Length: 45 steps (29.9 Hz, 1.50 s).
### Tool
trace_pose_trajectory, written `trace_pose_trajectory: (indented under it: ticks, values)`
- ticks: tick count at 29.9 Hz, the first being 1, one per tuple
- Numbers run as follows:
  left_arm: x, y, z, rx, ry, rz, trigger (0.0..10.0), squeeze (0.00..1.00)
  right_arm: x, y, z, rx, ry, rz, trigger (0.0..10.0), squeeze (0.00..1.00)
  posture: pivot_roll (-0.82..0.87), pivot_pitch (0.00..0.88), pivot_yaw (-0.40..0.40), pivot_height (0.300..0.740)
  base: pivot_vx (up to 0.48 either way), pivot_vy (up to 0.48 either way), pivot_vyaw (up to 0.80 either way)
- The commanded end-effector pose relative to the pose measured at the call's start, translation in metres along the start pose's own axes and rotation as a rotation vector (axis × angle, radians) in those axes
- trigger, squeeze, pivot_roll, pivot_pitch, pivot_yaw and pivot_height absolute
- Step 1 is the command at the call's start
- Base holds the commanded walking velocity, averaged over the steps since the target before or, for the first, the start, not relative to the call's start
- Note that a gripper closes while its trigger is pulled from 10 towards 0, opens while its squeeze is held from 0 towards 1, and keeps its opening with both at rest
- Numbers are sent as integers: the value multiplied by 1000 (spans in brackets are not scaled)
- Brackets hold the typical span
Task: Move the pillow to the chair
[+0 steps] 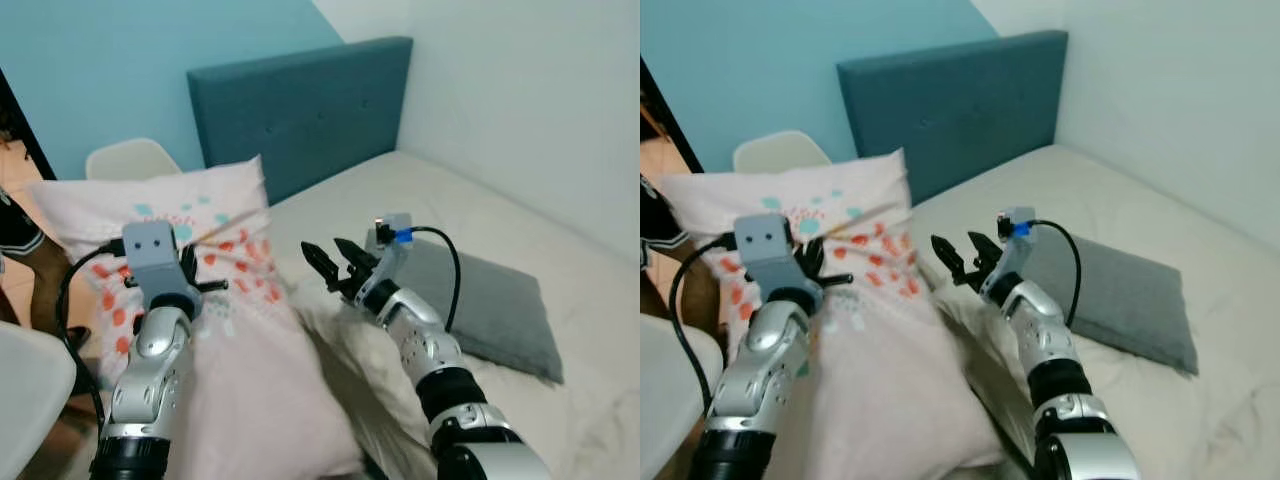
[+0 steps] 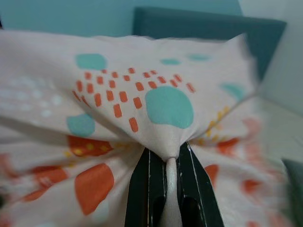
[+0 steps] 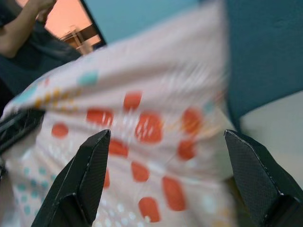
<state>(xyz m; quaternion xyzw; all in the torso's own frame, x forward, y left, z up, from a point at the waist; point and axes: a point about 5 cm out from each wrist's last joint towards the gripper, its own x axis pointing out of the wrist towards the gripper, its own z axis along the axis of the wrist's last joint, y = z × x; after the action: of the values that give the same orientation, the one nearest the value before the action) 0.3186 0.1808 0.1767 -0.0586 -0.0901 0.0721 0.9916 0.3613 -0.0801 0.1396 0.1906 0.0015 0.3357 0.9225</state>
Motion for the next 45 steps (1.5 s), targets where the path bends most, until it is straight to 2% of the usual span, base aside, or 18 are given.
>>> trace_pose_trajectory:
  ticks: [1, 5, 13, 19, 22, 26, 31, 34, 35, 38, 43, 45]
  values:
    - [5, 6, 16, 18, -87, 26, 10000, 0, 1, 5, -2, 14, 5, 25, 10000, 0, -103, 0, 1, 740, 409, 0, 0]
    - [9, 9, 23, 28, -107, 32, 10000, 0, -1, 15, -3, -35, 6, 121, 10000, 0, -102, 0, 5, 740, 405, 0, 581]
    - [11, 6, 23, 29, -113, 24, 10000, 0, 1, 19, -4, -23, 10, 140, 10000, 0, -100, 1, 3, 740, 409, 0, 775]
    - [11, 3, 23, 27, -117, 13, 10000, 0, 1, 13, -3, -42, 17, 69, 10000, 0, -100, 1, 3, 740, 404, 0, 387]
    - [12, -1, 25, 29, -130, -37, 10000, 0, 1, 4, -2, -16, 27, -1, 10000, 0, -101, 0, 4, 740, 405, 0, 0]
    - [14, -5, 31, 48, -155, -96, 10000, 0, 0, 1, -1, -13, 26, -23, 10000, 0, -101, 0, 4, 740, 405, 0, 0]
    - [17, -5, 41, 99, -193, -167, 10000, 0, 0, 0, -4, -18, 60, -36, 10000, 0, -106, 1, 2, 740, 406, 0, -308]
    - [19, -2, 48, 150, -217, -216, 10000, 0, -1, -2, -5, -24, 66, -52, 10000, 0, -107, 1, 0, 740, 405, 0, -763]
    - [20, -1, 51, 191, -224, -238, 10000, 0, -1, -3, -5, -27, 72, -60, 10000, 0, -108, 1, 0, 740, 405, 0, -763]
    - [22, 2, 53, 224, -227, -251, 10000, 0, -1, -4, -5, -29, 75, -65, 10000, 0, -109, 0, 0, 740, 402, 0, -758]
    - [25, 12, 57, 297, -229, -253, 10000, 0, -1, -6, -5, -25, 76, -82, 10000, 0, -112, 0, 2, 740, 399, 0, -753]
    - [31, 26, 61, 354, -227, -214, 10000, 0, -2, -8, -7, -26, 91, -91, 10000, 0, -112, 0, 2, 740, 390, 0, 0]
